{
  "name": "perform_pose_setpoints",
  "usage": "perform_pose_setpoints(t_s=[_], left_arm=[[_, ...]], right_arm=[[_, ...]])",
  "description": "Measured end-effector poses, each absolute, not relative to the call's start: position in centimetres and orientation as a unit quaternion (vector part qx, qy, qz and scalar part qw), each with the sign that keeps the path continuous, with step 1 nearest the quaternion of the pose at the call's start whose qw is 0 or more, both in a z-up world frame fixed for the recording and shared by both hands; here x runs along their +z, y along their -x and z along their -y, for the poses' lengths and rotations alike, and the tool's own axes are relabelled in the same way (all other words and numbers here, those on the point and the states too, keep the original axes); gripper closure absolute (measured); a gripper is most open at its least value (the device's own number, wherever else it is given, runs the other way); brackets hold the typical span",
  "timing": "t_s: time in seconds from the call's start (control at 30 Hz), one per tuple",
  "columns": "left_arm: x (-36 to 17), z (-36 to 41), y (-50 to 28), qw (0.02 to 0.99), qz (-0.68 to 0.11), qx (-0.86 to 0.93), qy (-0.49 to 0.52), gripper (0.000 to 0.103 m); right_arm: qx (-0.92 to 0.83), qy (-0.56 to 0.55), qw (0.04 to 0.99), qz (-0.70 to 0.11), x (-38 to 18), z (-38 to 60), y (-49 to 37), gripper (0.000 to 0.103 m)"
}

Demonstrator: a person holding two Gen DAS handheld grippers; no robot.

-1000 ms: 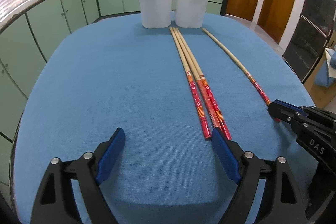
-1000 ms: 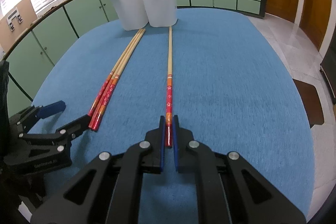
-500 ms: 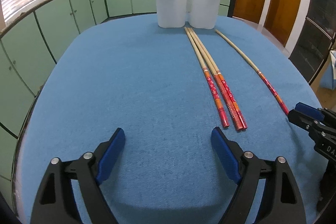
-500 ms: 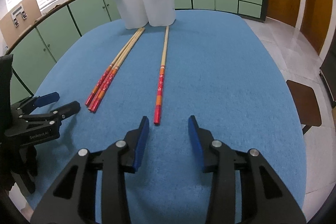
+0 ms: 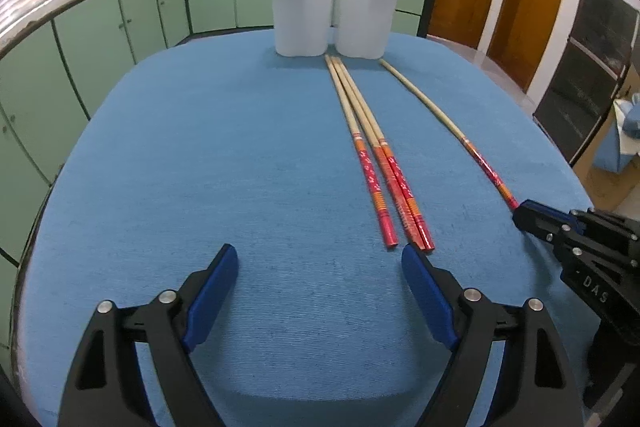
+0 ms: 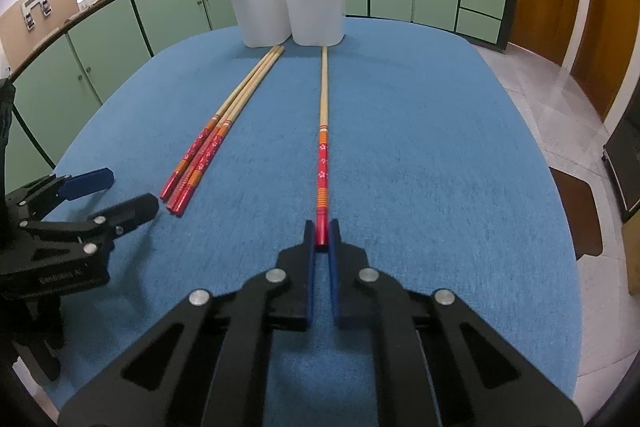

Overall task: Organize utensils
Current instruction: 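Hold the red-banded chopstick with the right tool while the left tool approaches another, then grasp a second red-banded chopstick with the left tool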

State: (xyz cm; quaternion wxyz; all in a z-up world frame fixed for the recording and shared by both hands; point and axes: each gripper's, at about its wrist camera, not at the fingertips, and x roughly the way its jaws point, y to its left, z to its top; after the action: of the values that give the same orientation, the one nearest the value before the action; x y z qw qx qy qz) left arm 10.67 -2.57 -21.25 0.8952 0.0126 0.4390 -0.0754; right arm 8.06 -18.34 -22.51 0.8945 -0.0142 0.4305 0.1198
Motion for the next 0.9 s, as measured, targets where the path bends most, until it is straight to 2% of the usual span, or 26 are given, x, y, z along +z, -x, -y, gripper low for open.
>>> perform_pose_setpoints(t_s=[0.33, 0.4, 0.5, 0.57, 0.67, 0.9], left_arm=[[-21.5, 3.3, -11.7, 0.892, -0.447, -0.067, -0.019, 0.021], [-21.5, 3.3, -11.8, 0.893, -0.446, -0.065, -0.019, 0.025], [-21.2, 3.2, -11.7, 0.896, -0.439, -0.07, -0.013, 0.048], [-21.1, 2.9, -11.6, 0.898, -0.434, -0.077, 0.002, 0.077], [-21.1, 1.8, -11.7, 0.897, -0.433, -0.081, 0.035, 0.097], [-20.4, 1.5, -11.3, 0.904, -0.418, -0.081, 0.044, 0.097]], right_arm=[[0.119, 0.014, 0.895, -0.43, -22.6, 18.3, -8.0, 0.097], [0.12, 0.012, 0.894, -0.431, -22.6, 18.4, -8.0, 0.097], [0.123, 0.004, 0.894, -0.431, -22.6, 18.7, -8.0, 0.097], [0.127, -0.003, 0.893, -0.432, -22.6, 18.9, -8.0, 0.097], [0.133, -0.015, 0.891, -0.433, -22.7, 19.2, -8.1, 0.097], [0.127, -0.002, 0.899, -0.42, -22.0, 18.8, -7.4, 0.098]])
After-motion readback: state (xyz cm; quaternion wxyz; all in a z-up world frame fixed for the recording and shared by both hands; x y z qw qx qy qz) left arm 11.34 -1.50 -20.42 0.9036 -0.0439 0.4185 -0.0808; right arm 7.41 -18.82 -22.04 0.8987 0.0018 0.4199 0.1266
